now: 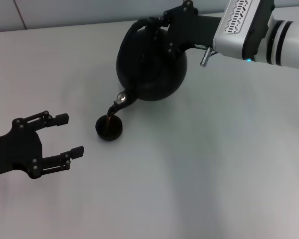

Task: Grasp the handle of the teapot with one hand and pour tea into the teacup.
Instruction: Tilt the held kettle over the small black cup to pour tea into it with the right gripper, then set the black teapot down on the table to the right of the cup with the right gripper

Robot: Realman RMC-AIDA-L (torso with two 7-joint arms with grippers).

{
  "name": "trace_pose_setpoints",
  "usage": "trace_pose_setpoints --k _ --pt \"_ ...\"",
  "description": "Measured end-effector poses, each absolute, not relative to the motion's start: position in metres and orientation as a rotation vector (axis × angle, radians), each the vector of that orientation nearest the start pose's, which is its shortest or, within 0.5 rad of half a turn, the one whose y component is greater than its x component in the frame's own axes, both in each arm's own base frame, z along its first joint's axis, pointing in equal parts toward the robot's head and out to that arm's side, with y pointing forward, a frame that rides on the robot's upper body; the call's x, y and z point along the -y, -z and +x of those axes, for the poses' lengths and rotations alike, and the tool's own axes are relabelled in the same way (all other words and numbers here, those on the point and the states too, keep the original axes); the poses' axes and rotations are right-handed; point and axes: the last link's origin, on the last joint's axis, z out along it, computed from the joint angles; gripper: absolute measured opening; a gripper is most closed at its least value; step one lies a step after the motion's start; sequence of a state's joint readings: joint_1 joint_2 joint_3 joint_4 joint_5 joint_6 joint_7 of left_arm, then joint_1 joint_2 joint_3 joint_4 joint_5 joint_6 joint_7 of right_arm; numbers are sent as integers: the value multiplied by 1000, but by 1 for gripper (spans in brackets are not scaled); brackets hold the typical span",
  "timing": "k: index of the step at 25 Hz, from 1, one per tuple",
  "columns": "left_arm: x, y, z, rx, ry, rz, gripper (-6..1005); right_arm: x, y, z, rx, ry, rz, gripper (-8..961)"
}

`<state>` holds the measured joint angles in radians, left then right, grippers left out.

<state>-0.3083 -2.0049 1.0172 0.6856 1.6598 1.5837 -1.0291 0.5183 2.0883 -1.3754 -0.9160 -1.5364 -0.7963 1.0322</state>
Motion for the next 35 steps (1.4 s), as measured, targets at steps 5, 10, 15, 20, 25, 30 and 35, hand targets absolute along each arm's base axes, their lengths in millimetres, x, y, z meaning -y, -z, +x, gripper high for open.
trace_pose_setpoints --k 5,10,15,20,25,30,35 --pt "-280 -9 -290 210 717 -2725 786 -406 24 181 145 -352 -2391 103" --pt "-280 -9 -290 210 717 -2725 786 -404 23 188 84 -379 -2378 103" --pt "-282 -9 -289 204 718 -2726 786 -402 19 196 -23 -455 -2345 103" --pt "-283 -9 -288 199 720 -2727 786 -398 21 206 -106 -484 -2332 103" --pt "-283 -8 -287 199 723 -2727 786 -394 15 217 -252 -596 -2270 103" --pt "-283 -8 -287 199 725 -2727 786 -390 9 235 -376 -644 -2197 103" --pt "-283 -7 -286 198 726 -2727 786 -380 6 260 -491 -657 -2131 104"
